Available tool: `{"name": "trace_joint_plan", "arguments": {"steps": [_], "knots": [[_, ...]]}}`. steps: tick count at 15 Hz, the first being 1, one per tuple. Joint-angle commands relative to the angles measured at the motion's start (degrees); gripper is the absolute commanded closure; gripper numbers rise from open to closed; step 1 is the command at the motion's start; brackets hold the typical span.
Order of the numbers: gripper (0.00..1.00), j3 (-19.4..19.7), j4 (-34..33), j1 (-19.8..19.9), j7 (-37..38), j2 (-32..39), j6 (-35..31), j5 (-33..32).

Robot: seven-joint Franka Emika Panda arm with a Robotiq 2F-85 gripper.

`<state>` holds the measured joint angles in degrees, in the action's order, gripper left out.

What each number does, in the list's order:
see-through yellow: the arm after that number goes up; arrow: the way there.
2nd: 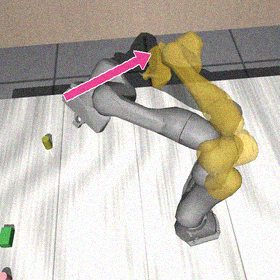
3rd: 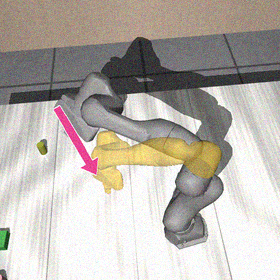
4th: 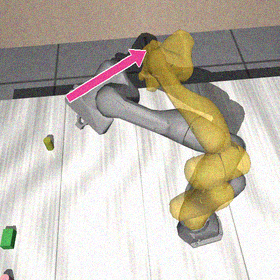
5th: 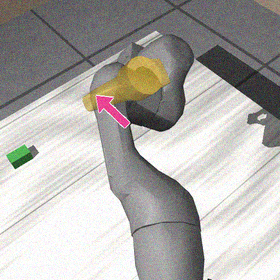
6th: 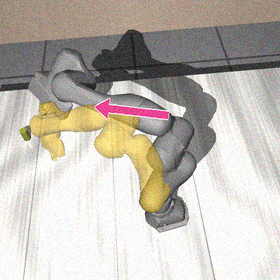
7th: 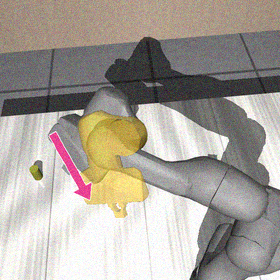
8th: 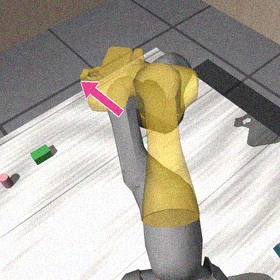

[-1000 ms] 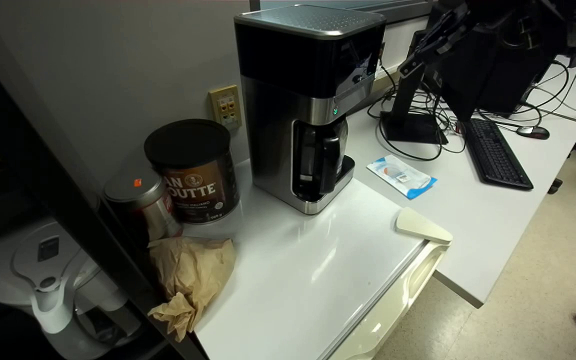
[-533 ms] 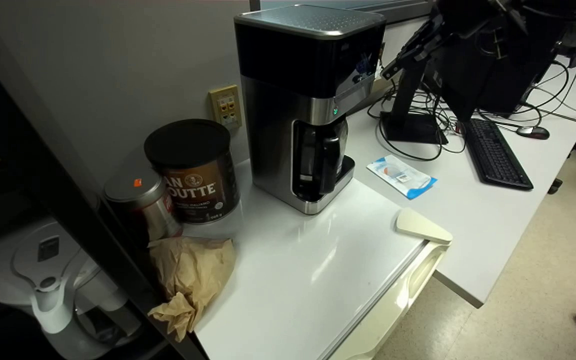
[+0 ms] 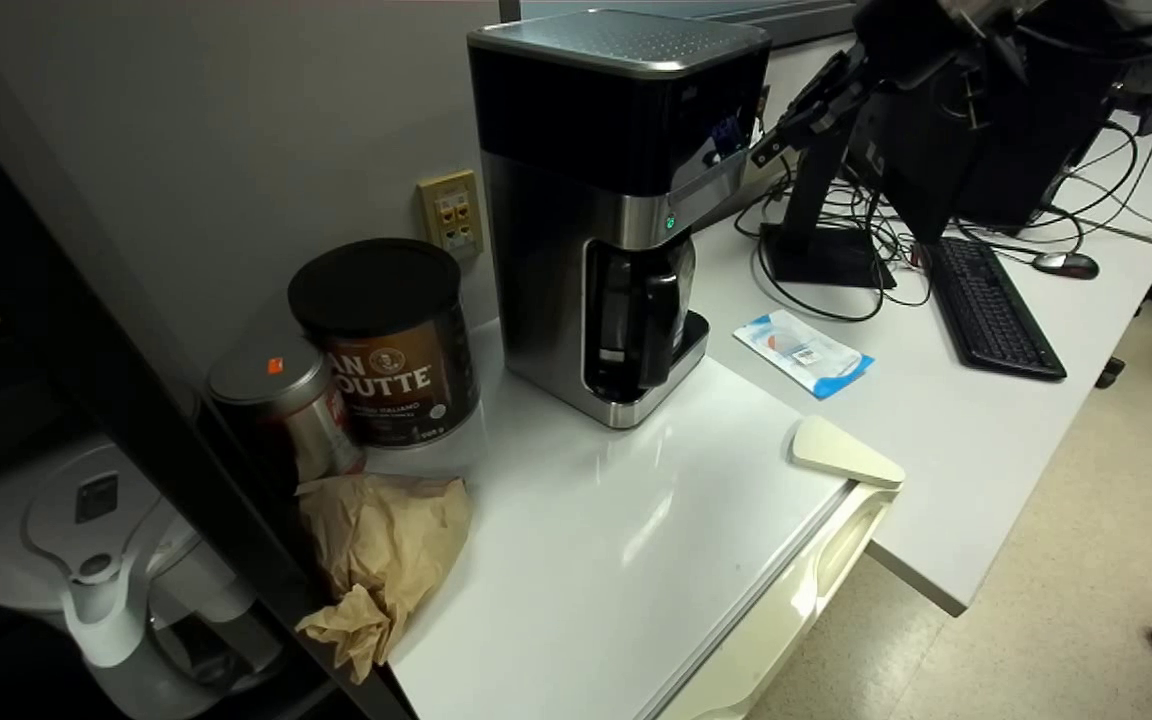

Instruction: Press the button on the right side of the coffeemaker

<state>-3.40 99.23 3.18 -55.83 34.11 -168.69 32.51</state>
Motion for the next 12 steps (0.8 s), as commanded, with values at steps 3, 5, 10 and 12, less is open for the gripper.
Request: {"name": "trace_joint_plan", "arguments": {"steps": [3,5,10,12], "knots": [[1.00,-0.81,-0.88,0.03,-0.80,0.56,-1.58,0.26],[1.00,-0.79,3.05,0.35,-1.47,-2.29,-0.84,0.29],[1.00,-1.11,15.50,0.58,-4.96,-10.67,-3.15,0.34],[1.00,-1.26,20.25,0.42,-6.62,-14.09,-4.55,0.20]]}}
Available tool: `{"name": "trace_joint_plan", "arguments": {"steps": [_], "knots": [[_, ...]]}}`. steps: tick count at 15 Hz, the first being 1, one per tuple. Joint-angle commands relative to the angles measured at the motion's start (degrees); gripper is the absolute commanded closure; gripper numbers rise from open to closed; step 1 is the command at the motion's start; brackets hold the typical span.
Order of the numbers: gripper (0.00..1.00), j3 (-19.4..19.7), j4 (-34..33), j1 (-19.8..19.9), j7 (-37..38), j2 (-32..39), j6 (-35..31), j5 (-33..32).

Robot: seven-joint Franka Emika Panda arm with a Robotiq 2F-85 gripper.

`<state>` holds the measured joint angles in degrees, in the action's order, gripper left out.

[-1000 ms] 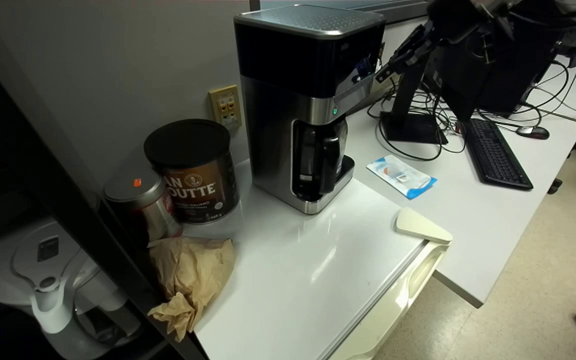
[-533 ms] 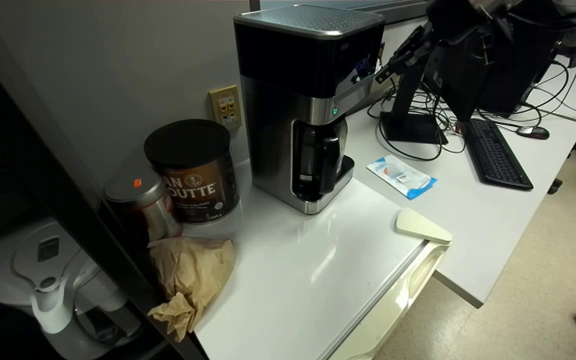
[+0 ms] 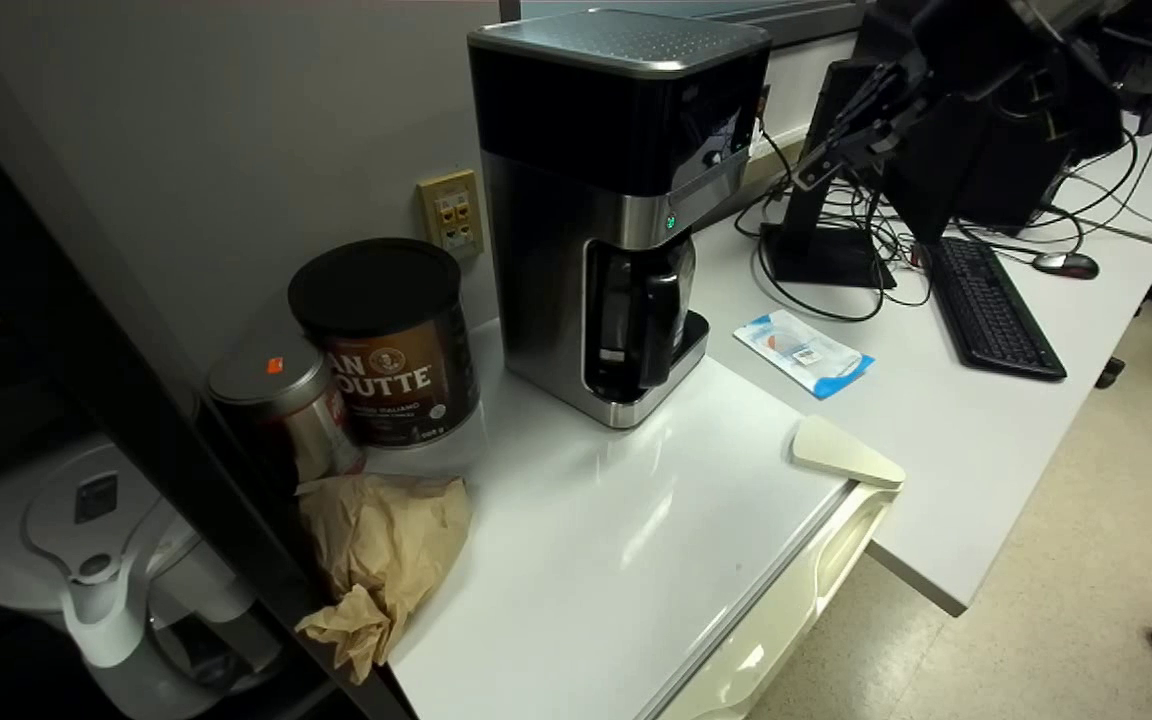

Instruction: Press the button on the right side of the coffeemaker

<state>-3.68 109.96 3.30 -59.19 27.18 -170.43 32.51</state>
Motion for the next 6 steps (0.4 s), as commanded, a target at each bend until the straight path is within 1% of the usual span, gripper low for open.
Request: {"name": "trace_joint_plan", "arguments": {"steps": [1,6], "knots": [[1.00,-1.07,11.90,0.15,-4.16,-8.87,-3.73,0.11],[1.00,-1.25,20.65,-0.60,-7.06,-15.09,-7.01,-0.65]]}}
